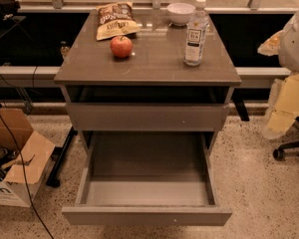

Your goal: Place blue plastic bottle into middle drawer

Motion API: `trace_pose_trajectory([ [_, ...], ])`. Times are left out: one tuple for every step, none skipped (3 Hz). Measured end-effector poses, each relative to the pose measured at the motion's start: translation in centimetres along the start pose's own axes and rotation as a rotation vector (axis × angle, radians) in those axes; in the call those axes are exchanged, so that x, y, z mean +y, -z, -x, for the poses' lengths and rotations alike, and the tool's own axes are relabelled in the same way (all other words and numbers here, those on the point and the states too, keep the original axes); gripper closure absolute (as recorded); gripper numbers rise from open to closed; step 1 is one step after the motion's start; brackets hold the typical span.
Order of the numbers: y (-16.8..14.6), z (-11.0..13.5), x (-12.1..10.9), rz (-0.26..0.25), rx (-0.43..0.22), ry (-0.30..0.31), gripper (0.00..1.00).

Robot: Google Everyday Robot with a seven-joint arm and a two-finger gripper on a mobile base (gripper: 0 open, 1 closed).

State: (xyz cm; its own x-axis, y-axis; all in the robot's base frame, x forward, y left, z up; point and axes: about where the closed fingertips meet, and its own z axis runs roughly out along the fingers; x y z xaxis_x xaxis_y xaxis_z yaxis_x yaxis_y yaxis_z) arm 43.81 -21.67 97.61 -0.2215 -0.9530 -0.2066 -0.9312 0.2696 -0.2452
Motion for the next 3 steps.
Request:
trace_pose_trajectory([
  [0.0, 0.0, 0.0, -0.001, -0.001, 0.000, 0.00],
  [-0.2, 0.7, -0.8, -0.018, -0.046, -0.012, 0.00],
  [-1.2, 1.1, -2.1, -0.045, -0.129, -0.080, 0.00],
])
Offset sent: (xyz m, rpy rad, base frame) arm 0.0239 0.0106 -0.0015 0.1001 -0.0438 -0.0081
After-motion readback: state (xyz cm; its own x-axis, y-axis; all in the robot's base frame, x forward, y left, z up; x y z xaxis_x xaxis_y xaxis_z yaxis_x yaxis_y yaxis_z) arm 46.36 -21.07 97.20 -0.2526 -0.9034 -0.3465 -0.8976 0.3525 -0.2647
